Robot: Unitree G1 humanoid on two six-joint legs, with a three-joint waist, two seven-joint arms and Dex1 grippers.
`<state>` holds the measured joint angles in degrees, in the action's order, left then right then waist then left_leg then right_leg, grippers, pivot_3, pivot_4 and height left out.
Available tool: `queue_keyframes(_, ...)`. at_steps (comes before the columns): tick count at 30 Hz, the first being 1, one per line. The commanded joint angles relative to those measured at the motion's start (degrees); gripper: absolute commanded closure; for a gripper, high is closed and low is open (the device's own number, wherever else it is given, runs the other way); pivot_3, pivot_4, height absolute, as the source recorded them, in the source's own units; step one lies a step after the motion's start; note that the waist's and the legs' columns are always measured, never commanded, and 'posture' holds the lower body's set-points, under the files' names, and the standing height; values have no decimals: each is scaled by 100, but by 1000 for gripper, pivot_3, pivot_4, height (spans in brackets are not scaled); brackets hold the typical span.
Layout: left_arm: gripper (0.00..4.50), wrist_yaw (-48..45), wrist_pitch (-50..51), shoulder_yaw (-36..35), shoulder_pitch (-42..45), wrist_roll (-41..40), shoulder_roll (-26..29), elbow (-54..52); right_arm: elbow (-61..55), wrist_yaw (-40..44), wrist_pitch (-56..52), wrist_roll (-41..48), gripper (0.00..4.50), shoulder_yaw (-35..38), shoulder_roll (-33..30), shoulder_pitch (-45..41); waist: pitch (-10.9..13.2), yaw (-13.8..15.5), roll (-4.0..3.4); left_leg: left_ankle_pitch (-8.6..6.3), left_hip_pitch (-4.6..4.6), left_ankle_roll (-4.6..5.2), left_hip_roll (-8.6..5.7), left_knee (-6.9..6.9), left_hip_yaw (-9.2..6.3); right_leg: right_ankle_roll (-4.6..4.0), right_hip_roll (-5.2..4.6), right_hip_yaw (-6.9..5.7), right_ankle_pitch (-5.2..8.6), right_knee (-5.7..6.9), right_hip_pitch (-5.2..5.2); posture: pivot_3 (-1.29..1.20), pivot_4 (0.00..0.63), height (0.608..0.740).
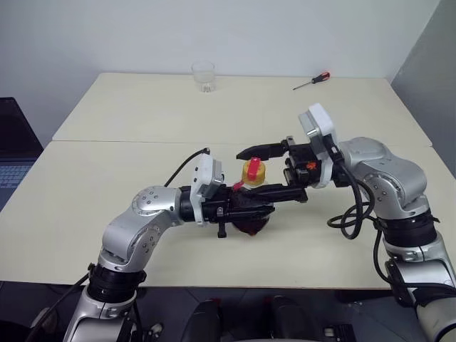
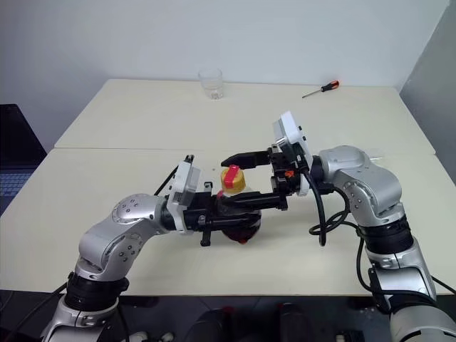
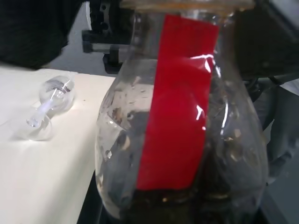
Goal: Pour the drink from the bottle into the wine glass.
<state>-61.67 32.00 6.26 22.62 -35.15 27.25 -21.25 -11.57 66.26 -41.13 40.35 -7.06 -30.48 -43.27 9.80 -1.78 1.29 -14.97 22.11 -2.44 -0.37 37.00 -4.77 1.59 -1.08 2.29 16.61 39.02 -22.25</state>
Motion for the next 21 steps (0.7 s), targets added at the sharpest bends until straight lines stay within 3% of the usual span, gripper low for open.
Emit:
queue_keyframes(1,3108,107,-125,-132,-1,-123,-21,-136,-468,-511,-536,486,32,546,-123,28,7,2,3,0,0,0,0,0,0,0,0,0,0,0,0,0,150,740)
queue_keyframes(7,3108,516,-435,-228,154,283,-170,667,-1016,-1964,-1365,1305,32,1303,96,21,9,3,1,0,0,0,0,0,-1,0,0,-1,0,1,0,0,150,740)
queue_keyframes(13,3108,884,-923,-194,696,761,-540,1719,-1573,-3127,-1614,1689,32,1498,382,165,10,9,3,0,8,0,-3,0,-1,0,1,-3,0,-1,-2,0,150,740)
queue_keyframes(21,3108,792,-1393,-122,1091,1038,-787,2308,-1598,-4255,-1082,570,32,785,876,68,11,-5,2,0,17,0,-1,0,-3,0,0,-4,0,1,-11,0,150,740)
